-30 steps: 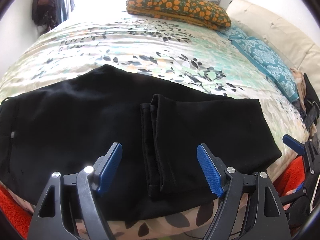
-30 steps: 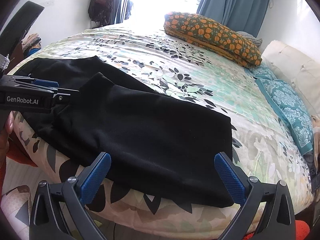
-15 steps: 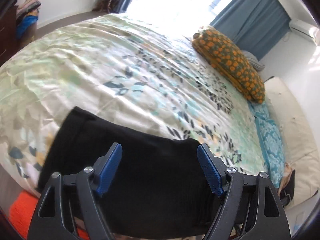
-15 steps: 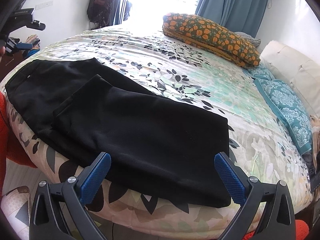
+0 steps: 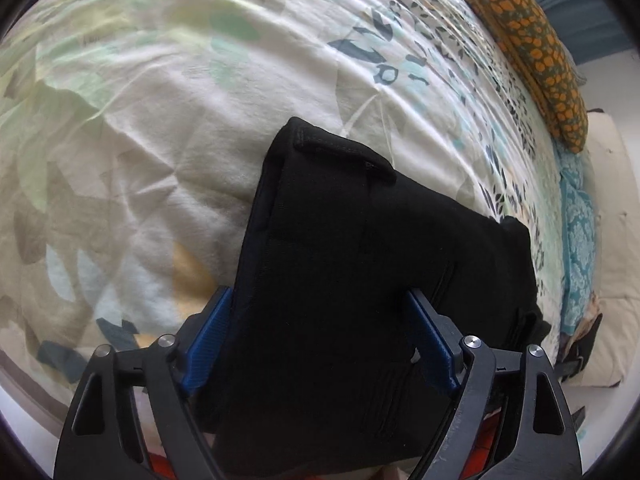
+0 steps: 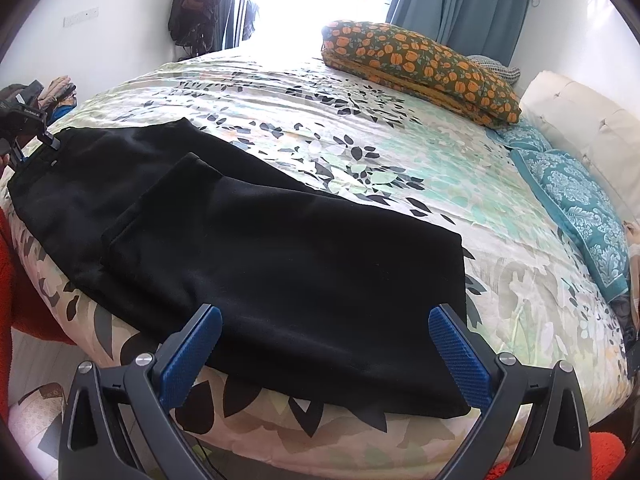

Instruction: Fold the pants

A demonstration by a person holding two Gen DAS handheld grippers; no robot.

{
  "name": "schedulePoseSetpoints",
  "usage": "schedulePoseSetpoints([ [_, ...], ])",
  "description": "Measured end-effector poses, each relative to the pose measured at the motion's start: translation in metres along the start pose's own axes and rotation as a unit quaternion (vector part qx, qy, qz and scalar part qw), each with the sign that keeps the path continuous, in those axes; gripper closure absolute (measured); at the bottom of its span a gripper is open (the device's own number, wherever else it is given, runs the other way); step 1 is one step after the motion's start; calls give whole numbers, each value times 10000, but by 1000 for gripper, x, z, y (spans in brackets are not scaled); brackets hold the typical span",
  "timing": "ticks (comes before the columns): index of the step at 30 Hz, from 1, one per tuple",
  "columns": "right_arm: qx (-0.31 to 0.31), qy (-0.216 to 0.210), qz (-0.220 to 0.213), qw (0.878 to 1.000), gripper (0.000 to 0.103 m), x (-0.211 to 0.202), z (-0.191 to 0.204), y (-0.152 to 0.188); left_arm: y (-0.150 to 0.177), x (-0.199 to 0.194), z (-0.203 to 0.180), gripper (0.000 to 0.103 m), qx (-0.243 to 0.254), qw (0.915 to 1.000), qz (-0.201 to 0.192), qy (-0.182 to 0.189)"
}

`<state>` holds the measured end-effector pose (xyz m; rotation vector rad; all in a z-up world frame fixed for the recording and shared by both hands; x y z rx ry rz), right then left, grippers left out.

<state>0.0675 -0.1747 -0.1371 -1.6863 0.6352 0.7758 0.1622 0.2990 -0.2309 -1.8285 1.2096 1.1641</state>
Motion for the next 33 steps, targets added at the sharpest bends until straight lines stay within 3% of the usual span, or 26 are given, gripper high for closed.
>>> schedulePoseSetpoints([
  [2,17,-16,30,10000,0,2,0,0,1,-1,-4,22,11,10000,-14,-32],
  [3,33,-27,39,10000,0,3,-1,0,2,-2,-4,46,-131,9998,-19,150],
  [4,55,-31,37,10000,0,3,-2,-2,2,-7,-3,53,-305,9991,-53,278],
  [6,111,-31,-2,9999,0,2,-5,-3,4,-18,-1,78,-473,9974,-165,523],
  [8,198,-40,-40,9998,0,1,-10,-5,8,-34,-3,84,-722,9930,-311,883],
  [13,632,-39,-163,9979,0,-6,-32,-9,32,-81,-53,87,-738,9740,-757,2002],
  [16,1038,-17,-275,9942,0,-12,-52,-13,53,-96,-99,87,-677,9560,-768,2749],
  [20,1619,-22,-527,9854,0,-24,-84,-16,77,-106,-169,87,-275,9413,-693,3294],
  [26,2479,-92,-785,9656,0,-42,-131,-6,95,-91,-271,87,197,9326,-299,3590],
  [33,3390,-96,-955,9359,0,-54,-179,15,113,-19,-353,87,485,9416,281,3322],
])
Point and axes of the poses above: each gripper's, at about its wrist camera, not at the fingertips, and x roughly the way its jaws point, z to its left, y to its underside, the point moved 6 cm from there along x, roughly the way its jaws point, and after that the axes turned 3 degrees about z, right-handed, at the moved point
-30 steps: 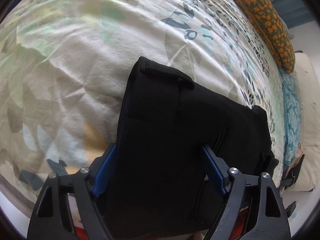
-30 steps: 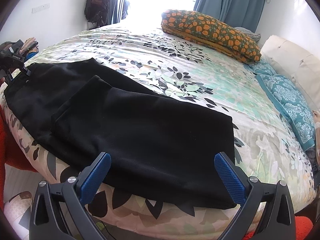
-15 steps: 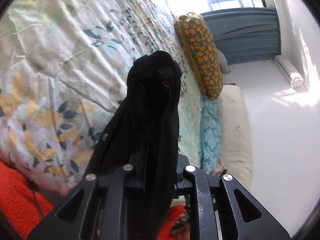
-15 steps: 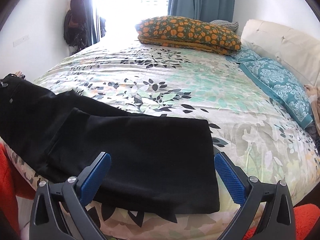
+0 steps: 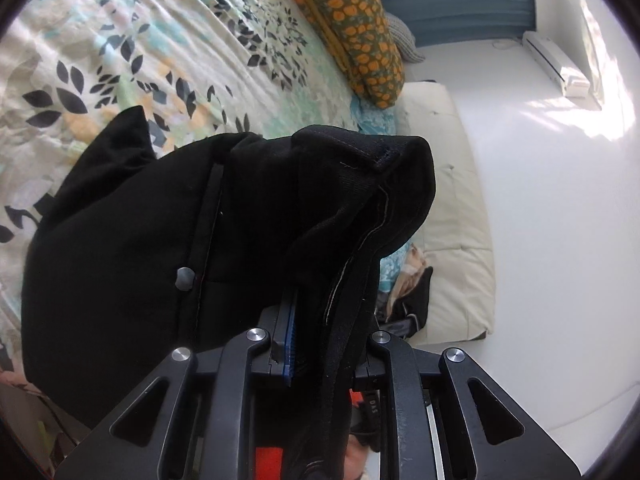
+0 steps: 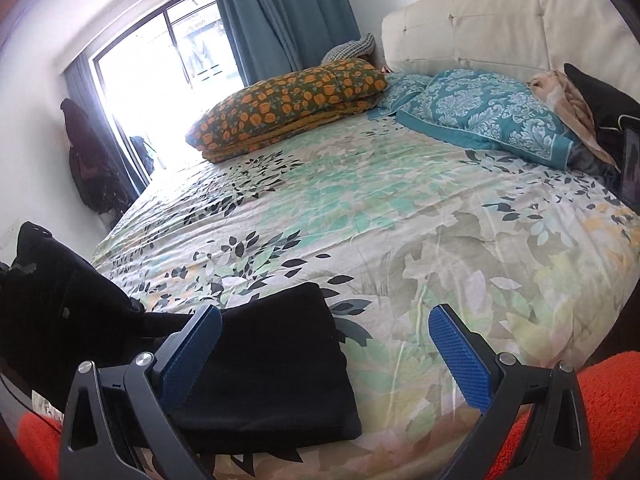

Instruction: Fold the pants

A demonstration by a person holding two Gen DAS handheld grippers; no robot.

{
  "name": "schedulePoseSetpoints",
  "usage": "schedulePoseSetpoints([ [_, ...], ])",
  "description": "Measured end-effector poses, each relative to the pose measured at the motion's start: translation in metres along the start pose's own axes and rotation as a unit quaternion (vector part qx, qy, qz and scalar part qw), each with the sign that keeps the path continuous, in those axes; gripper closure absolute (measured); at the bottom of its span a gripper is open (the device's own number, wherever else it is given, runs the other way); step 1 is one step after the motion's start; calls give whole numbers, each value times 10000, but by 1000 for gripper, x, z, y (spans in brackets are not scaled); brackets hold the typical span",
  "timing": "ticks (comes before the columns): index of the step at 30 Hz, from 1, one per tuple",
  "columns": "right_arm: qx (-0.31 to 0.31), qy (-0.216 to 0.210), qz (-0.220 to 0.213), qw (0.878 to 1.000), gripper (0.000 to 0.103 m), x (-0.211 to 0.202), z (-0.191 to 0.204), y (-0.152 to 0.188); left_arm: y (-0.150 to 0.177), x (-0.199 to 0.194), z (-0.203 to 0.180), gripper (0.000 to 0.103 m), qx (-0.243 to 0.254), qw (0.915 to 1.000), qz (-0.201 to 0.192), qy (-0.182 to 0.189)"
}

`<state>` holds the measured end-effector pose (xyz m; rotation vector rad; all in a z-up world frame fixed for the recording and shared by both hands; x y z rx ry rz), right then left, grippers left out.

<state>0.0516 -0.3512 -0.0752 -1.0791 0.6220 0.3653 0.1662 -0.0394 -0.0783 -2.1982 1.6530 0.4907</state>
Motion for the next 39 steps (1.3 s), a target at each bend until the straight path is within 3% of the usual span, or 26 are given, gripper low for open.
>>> schedulePoseSetpoints([
  [7,360,20,56,9993,0,-1,-21,2,12,80,-8,87,293,9969,425,-601],
  [15,558,23,68,9984,0,-1,-32,3,37,131,-12,87,586,9903,770,-993],
  [28,678,18,133,9976,0,3,-36,5,59,162,-9,87,978,9776,970,-1594],
  [39,728,71,166,9972,0,5,-38,7,72,178,-11,86,1547,9611,928,-2093],
])
Point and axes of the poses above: each gripper's, at about its wrist camera, not at the fingertips, and x roughly the way its jaws point, z to its left, y to its underside, the point moved 6 cm from there along x, roughly the way its jaws point, and after that the axes turned 3 degrees about z, right-handed, at the moved point
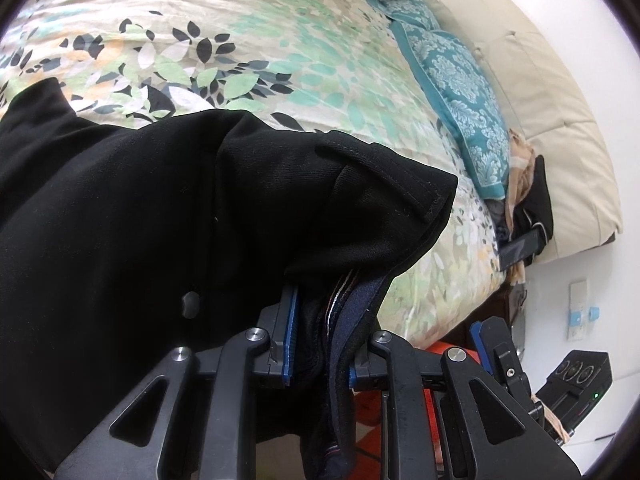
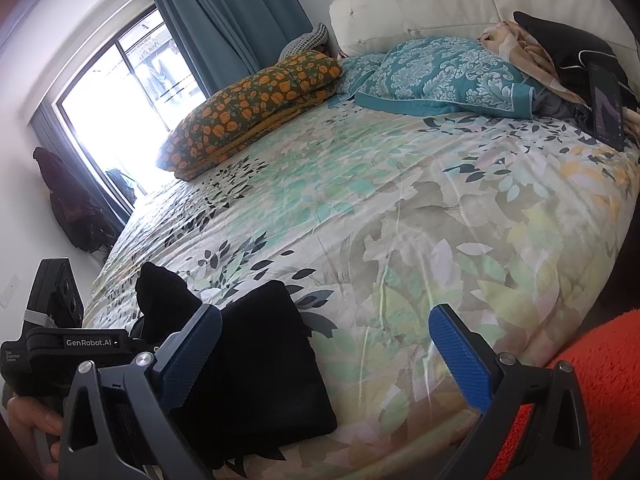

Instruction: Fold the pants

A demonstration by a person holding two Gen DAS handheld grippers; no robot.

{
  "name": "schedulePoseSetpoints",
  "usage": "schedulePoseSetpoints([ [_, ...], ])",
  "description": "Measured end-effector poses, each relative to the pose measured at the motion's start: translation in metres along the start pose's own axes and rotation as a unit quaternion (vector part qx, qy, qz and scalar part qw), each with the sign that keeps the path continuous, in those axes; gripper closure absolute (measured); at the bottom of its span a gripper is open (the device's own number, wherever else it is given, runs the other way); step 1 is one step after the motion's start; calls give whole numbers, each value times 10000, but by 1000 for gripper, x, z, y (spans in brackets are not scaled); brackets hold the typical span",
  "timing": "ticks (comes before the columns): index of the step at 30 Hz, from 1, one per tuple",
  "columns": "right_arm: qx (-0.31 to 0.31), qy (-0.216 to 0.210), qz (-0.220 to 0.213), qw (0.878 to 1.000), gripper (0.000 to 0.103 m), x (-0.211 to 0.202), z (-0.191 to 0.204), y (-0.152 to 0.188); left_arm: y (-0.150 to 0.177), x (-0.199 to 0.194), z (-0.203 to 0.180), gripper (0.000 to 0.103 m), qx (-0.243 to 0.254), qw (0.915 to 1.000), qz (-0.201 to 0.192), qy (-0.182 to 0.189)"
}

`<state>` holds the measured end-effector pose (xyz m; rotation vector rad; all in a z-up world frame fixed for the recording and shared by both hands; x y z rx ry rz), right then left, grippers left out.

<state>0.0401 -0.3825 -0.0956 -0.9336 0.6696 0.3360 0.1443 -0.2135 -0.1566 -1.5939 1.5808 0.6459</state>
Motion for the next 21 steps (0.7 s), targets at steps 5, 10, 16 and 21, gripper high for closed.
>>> schedulePoseSetpoints([
  [5,-3,5,-5,10000,0,0,-1,0,-2,6,-2,85,83,9999,-29,-128],
  [10,4,36,-74,10000,0,-3,-2,-2,3,16,-20,74,510,9976,-110,-462],
  [16,241,236,-647,9973,0,-28,-22,-19,15,29,-56,37,813,9963,266,-29],
  [21,593,-88,-431,9973,0,-23,-37,-19,-3,-63,-50,30,778,9937,-508,620],
])
Point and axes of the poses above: each gripper's, at about its wrist camera, not at the fingertips, and x roughly the way its jaws point, z to its left, y to its underside, the point moved 6 cm from there along x, roughly the way its jaws point, and after that the axes turned 3 degrees about z, right-handed, at the moved point
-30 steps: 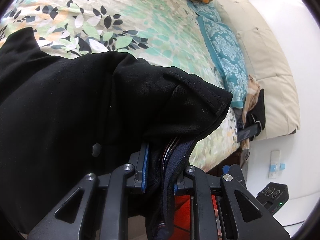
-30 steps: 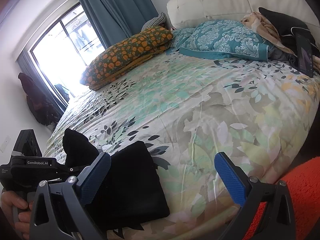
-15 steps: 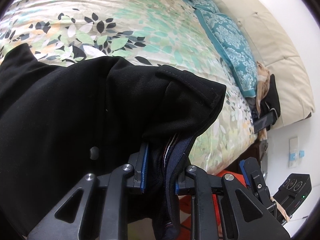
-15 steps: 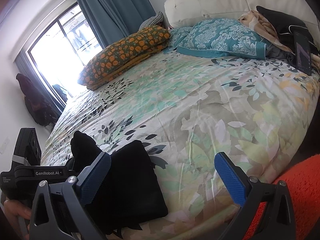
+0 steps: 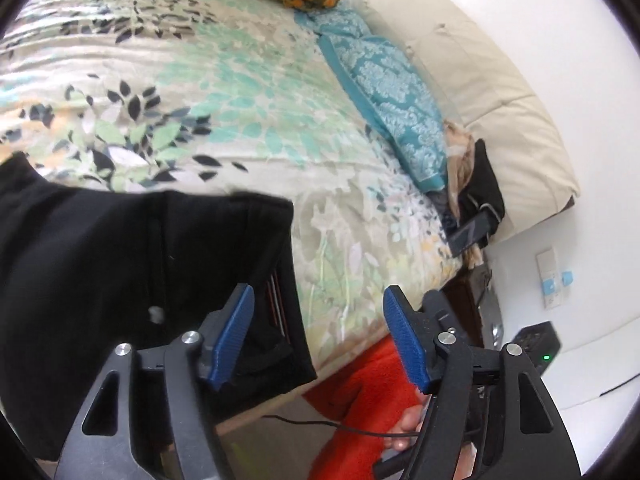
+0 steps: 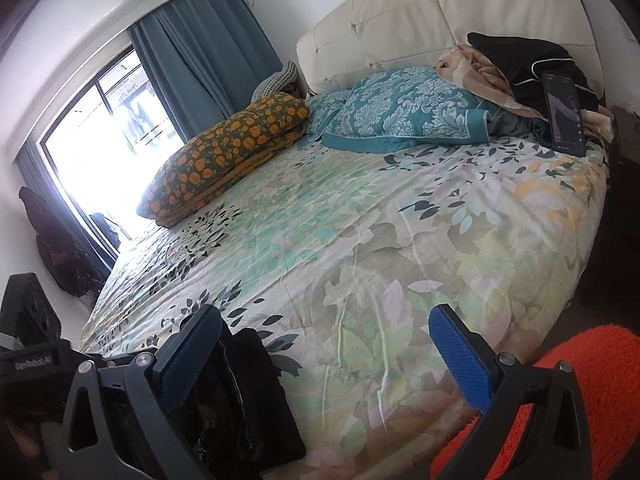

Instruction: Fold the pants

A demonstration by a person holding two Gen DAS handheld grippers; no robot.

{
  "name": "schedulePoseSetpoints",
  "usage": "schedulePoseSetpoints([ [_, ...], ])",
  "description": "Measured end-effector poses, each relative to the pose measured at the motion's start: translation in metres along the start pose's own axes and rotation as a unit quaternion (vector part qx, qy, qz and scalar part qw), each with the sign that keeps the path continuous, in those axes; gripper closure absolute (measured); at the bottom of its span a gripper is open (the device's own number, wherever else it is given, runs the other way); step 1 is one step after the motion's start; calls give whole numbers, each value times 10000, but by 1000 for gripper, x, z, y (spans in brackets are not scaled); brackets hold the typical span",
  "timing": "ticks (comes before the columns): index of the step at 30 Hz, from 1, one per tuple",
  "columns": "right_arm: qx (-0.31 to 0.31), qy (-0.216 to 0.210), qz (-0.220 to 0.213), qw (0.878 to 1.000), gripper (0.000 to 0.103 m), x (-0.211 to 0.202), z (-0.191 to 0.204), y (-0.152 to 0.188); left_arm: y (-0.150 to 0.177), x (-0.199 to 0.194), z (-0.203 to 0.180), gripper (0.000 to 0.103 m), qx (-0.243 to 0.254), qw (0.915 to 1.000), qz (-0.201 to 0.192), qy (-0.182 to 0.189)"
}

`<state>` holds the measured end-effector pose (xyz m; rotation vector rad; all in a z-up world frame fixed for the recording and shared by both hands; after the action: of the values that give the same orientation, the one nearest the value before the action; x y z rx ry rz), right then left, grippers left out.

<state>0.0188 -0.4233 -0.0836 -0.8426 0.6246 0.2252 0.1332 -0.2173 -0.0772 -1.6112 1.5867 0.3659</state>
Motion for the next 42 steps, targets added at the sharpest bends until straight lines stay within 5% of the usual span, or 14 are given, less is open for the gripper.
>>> schedulePoseSetpoints([
  [3,-150,-998,959,9903,0,26,31,26,-13,-62,35,27,-89,9976,-585,-366],
  [6,-1169,-1515,1585,9686,4,35,84,67,-7,-105,88,27,-550,9922,-857,-718],
  [11,-2379,-719,2237,9424,35,69,112,112,34,-121,162,27,-1527,9818,-847,-751],
  [13,-2097,-507,2424,9459,86,78,96,112,52,-118,179,27,-1783,9777,-796,-773],
  [15,-1761,-789,2287,9542,91,63,91,95,65,-117,187,27,-1857,9764,-784,-781],
  [18,-1373,-805,2317,9597,91,59,70,88,71,-116,186,27,-1642,9785,-806,-954],
  [22,549,-1065,2761,9536,91,79,19,101,74,-106,177,27,-1144,9813,-717,-1374],
  [26,136,-856,2557,9629,82,68,29,91,77,-98,164,27,-563,9814,-657,-1713],
  [29,-776,-351,1878,9785,68,47,50,68,79,-90,157,27,-258,9779,-651,-1972],
  [33,-2068,-555,1250,9688,68,27,114,45,76,-68,140,27,257,9746,-559,-2152],
  [36,-2143,-1177,1691,9548,68,56,142,56,76,-44,135,27,526,9705,-396,-2320],
  [38,-1838,-980,2252,9518,68,92,122,77,78,-32,137,27,661,9641,-341,-2548],
  [41,-1119,-820,2499,9583,103,114,74,93,86,-26,135,27,1032,9539,-253,-2808],
  [42,-881,-953,2497,9596,103,111,68,91,88,-28,134,27,1119,9513,-234,-2862],
])
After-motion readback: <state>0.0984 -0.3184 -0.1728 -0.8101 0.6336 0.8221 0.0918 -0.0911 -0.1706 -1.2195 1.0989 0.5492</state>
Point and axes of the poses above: each gripper's, at about its wrist camera, not at the fingertips, and x roughly the way its jaws point, z to its left, y to its underside, the point moved 6 cm from there along x, roughly the way its jaws point, and after that the axes turned 3 degrees about z, right-handed, at the moved point
